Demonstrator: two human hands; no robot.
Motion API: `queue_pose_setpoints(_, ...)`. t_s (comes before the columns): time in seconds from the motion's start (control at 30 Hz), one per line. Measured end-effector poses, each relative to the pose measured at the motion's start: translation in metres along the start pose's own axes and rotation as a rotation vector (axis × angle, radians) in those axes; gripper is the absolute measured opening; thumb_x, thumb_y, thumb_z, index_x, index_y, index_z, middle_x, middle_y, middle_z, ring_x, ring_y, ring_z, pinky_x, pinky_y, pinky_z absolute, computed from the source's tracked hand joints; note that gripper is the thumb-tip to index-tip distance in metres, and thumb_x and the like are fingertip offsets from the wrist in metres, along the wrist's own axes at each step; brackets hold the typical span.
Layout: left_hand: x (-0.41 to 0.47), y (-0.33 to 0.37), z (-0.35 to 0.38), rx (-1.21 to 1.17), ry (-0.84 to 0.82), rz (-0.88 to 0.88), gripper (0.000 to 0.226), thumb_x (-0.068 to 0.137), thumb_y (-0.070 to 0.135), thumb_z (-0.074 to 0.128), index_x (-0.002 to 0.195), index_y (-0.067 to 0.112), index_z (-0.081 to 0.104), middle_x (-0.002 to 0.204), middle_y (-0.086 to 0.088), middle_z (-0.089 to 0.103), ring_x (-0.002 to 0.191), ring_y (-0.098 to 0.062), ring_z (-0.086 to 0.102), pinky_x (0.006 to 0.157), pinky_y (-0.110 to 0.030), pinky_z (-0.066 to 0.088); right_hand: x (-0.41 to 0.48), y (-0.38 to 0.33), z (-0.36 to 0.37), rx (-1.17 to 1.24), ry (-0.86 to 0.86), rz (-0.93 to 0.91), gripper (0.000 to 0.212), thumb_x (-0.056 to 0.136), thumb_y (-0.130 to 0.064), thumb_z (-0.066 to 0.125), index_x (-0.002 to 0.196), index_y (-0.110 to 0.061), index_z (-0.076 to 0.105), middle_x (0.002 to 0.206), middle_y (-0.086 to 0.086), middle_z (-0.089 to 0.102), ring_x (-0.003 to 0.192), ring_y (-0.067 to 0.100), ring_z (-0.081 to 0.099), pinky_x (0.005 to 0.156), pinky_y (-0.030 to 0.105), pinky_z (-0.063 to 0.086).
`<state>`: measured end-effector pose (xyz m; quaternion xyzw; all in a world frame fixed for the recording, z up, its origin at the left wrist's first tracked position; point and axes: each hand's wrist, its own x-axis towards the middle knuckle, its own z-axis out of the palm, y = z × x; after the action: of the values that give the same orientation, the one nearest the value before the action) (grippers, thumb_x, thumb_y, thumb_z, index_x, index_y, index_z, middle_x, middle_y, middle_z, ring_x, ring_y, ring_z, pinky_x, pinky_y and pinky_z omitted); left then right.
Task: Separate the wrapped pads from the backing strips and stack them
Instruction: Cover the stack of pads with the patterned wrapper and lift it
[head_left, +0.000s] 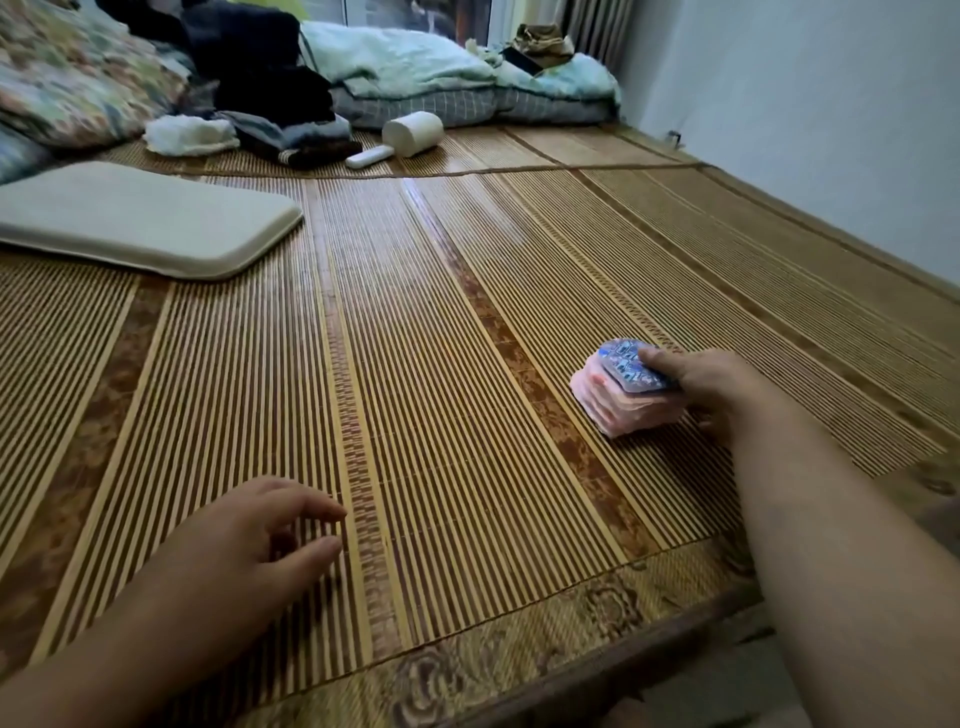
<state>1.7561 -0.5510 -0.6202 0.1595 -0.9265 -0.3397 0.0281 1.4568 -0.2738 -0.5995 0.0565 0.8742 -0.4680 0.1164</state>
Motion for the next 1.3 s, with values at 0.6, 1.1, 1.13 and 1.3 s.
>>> queue_pose_setpoints(0.6,-0.004,0.004,0.001,-0.027,-0.005,-0.003,0.019,0.076,0.033,0.069,0.085,0.048,0.060,0.096,0.026,0.058,0.080,0.005,0.058,0.058,-0.011,0.041,-0.013,-0.005,0.020,-0.104,-0.169,0.096,0.051,0.067,-0.047,0.076,0.079,-0.003,0.053,0.075,0.009,0.062,0.065,0.019,0.059,0.048,0.026,0.036)
queue_pose_setpoints(1.1,-0.003,0.003,-0.001,-0.011,0.043,0.043,0.021,0.077,0.038,0.068,0.086,0.052,0.056,0.098,0.024,0.057,0.084,0.003,0.057,0.061,-0.012,0.042,-0.047,-0.025,0.037,-0.038,-0.237,-0.258,0.061,0.062,-0.028,0.084,0.108,-0.019,0.045,0.099,0.005,0.063,0.083,0.020,0.068,0.064,0.033,0.059)
queue_pose_setpoints(1.13,-0.002,0.003,-0.002,-0.021,0.056,0.044,0.024,0.076,0.038,0.068,0.088,0.054,0.054,0.099,0.023,0.058,0.084,0.002,0.058,0.061,-0.012,0.042,-0.058,-0.032,0.044,-0.086,-0.232,-0.343,0.060,0.061,-0.032,0.084,0.105,-0.025,0.043,0.099,0.002,0.060,0.085,0.019,0.066,0.068,0.036,0.059)
queue_pose_setpoints(1.3,0.000,-0.001,-0.009,-0.133,0.125,0.036,0.079,0.057,0.058,0.069,0.125,0.056,0.029,0.118,0.022,0.050,0.097,0.004,0.053,0.073,-0.017,0.045,-0.132,-0.057,0.098,-0.381,-0.346,-0.851,0.058,0.056,-0.046,0.079,0.091,-0.045,0.033,0.086,-0.020,0.045,0.076,0.001,0.053,0.052,0.015,0.047)
